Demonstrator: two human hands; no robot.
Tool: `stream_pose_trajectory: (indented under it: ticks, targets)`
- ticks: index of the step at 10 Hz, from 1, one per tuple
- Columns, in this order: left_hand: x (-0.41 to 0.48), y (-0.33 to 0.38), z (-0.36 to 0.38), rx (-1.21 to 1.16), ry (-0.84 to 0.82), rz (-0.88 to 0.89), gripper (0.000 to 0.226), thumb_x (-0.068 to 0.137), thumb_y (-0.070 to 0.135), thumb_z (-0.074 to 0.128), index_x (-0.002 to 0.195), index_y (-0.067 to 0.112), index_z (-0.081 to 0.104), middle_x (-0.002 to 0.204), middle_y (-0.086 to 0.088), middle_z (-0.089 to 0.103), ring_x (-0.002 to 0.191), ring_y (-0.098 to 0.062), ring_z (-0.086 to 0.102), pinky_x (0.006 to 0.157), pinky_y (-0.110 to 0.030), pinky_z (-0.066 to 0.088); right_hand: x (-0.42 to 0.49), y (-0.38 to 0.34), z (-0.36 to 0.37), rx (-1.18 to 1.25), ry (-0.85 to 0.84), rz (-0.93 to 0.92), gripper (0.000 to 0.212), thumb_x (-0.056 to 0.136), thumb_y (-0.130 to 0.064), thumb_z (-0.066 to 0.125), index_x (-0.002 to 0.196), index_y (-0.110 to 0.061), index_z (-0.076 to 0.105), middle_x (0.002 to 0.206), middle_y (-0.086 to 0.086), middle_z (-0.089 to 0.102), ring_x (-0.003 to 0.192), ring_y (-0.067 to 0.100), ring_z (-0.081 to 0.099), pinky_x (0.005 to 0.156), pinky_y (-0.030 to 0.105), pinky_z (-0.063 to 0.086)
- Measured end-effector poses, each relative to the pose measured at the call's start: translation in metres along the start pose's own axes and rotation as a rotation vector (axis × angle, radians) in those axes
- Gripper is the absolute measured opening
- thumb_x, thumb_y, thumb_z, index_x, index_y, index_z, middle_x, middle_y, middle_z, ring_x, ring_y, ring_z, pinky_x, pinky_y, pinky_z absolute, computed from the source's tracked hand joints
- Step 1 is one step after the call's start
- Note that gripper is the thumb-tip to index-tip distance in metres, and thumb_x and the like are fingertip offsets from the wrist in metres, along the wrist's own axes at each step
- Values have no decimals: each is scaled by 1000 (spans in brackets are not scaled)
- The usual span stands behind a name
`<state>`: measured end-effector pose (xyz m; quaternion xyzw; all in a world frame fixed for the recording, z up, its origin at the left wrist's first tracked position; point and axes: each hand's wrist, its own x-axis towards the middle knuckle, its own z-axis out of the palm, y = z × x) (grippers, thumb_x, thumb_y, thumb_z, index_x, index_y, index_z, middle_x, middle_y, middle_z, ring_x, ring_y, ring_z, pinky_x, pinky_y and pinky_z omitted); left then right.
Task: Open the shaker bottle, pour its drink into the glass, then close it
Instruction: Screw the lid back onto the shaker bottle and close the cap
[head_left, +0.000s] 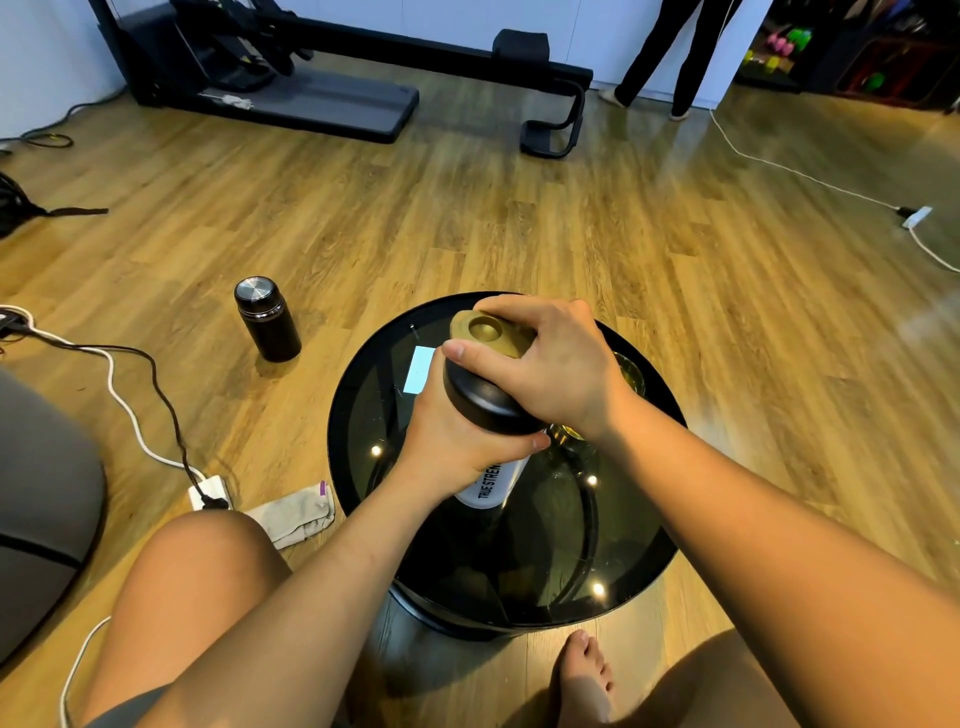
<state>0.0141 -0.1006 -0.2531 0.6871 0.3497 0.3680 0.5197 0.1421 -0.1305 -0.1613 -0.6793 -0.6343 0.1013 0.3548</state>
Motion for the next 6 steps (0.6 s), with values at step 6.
stream_pose_trajectory:
  ticks: [6]
  targets:
    - [12,50,-66,155,-487,-204,113,66,20,101,154,31,30,147,7,54,131,1,56,107,-21,47,7,-7,-25,-37,-338,84,84,73,-87,42,144,-43,44,145,-2,55,133,18,50,110,43,41]
